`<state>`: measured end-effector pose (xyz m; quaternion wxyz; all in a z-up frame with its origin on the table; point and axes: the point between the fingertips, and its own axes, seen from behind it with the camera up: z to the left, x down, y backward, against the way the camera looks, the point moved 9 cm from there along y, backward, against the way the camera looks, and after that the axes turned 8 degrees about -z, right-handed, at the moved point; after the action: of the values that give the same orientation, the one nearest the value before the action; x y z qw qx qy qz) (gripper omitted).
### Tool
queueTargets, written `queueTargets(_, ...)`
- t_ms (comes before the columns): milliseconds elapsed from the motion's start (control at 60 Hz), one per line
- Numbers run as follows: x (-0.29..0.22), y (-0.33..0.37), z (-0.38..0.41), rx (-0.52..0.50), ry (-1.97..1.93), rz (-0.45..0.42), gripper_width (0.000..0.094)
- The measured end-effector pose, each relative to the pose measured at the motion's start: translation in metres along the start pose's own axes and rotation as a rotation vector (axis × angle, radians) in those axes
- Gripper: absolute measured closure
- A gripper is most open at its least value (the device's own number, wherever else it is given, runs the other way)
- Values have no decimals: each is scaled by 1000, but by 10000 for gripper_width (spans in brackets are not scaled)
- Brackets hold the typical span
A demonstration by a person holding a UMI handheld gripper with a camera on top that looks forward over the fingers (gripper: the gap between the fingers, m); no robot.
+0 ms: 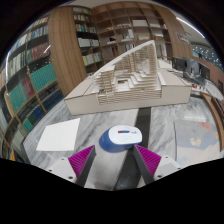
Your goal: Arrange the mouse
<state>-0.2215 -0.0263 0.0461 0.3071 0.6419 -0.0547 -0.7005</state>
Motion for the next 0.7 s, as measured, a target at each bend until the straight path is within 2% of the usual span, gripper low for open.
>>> queueTargets(233, -20, -45, 6, 44, 39, 19, 116)
queueTargets(267, -24, -53, 6, 67, 50, 21, 92)
queueTargets(350, -29, -70, 7, 127, 107, 23, 107)
queueTargets(567, -40, -101, 33, 162, 101, 11, 144)
queueTargets(633, -42, -106, 36, 172, 93, 30, 152)
queueTargets(667, -44, -107, 36, 180, 81, 40, 134)
queueTargets(683, -45, -108, 37, 184, 74, 42, 72)
queueTargets(700, -46, -108, 37, 189, 65, 40, 119)
